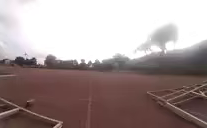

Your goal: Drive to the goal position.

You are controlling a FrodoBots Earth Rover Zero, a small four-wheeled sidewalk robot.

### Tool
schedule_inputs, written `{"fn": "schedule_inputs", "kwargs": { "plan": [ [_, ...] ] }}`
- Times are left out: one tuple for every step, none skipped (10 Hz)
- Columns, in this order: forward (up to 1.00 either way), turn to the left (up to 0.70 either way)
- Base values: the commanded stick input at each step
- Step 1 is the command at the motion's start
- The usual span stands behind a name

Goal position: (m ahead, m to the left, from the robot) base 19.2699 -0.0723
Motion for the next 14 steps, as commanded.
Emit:
{"fn": "schedule_inputs", "kwargs": {
  "plan": [
    [0.7,0.0],
    [0.7,0.0],
    [0.7,0.0],
    [0.7,0.0],
    [0.7,0.0],
    [0.7,0.0],
    [0.7,0.0],
    [0.7,0.0],
    [0.7,0.0],
    [0.7,0.0],
    [0.7,0.0],
    [0.7,0.0],
    [0.7,0.0],
    [0.7,0.0]
  ]
}}
